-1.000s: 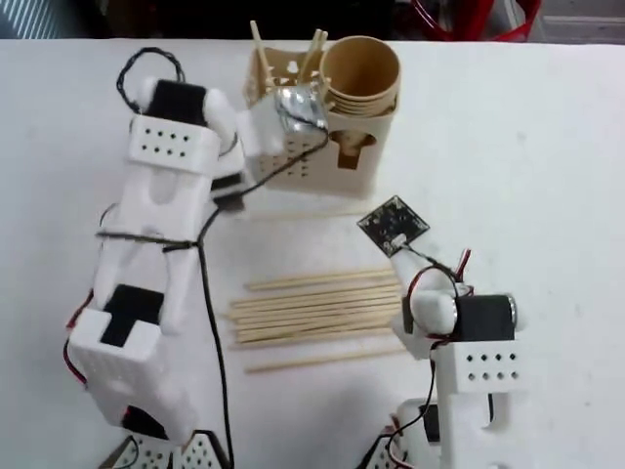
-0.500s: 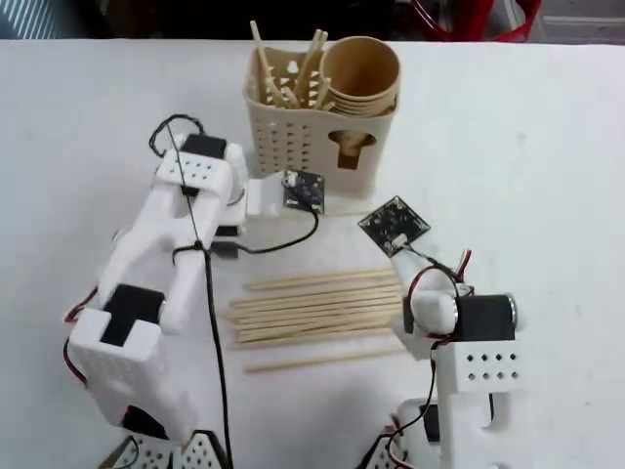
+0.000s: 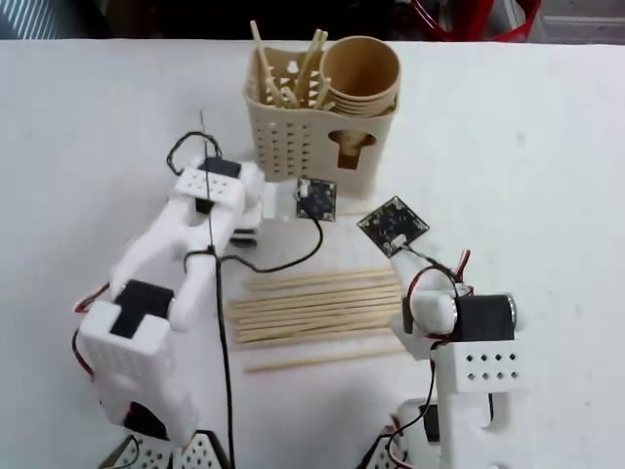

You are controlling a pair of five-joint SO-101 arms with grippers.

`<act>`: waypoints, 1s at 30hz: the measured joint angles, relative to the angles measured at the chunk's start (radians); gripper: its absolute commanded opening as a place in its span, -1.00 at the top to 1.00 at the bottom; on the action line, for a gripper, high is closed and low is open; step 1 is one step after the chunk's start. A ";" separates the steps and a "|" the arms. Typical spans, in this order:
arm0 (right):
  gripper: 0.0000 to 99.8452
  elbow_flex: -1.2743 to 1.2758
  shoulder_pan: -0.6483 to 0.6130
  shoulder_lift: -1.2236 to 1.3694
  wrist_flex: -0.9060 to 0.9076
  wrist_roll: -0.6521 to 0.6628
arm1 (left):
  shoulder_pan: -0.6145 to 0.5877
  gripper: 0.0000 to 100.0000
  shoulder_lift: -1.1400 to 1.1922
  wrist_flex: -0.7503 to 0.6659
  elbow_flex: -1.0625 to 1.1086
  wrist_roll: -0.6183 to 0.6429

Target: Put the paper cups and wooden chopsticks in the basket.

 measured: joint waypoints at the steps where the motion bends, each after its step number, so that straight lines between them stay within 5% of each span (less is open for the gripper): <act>1: 0.96 0.000 0.000 0.000 0.000 0.000 | 0.000 0.57 0.023 0.002 -0.020 0.000; 9: 0.96 0.000 0.000 0.000 0.000 0.000 | 0.003 0.59 0.163 0.086 -0.198 0.000; 15: 0.96 0.000 0.000 0.000 0.000 0.000 | 0.008 0.89 0.232 0.153 -0.272 0.000; 30: 0.96 0.000 0.000 0.000 0.000 0.000 | 0.002 0.96 0.282 0.591 -0.540 0.000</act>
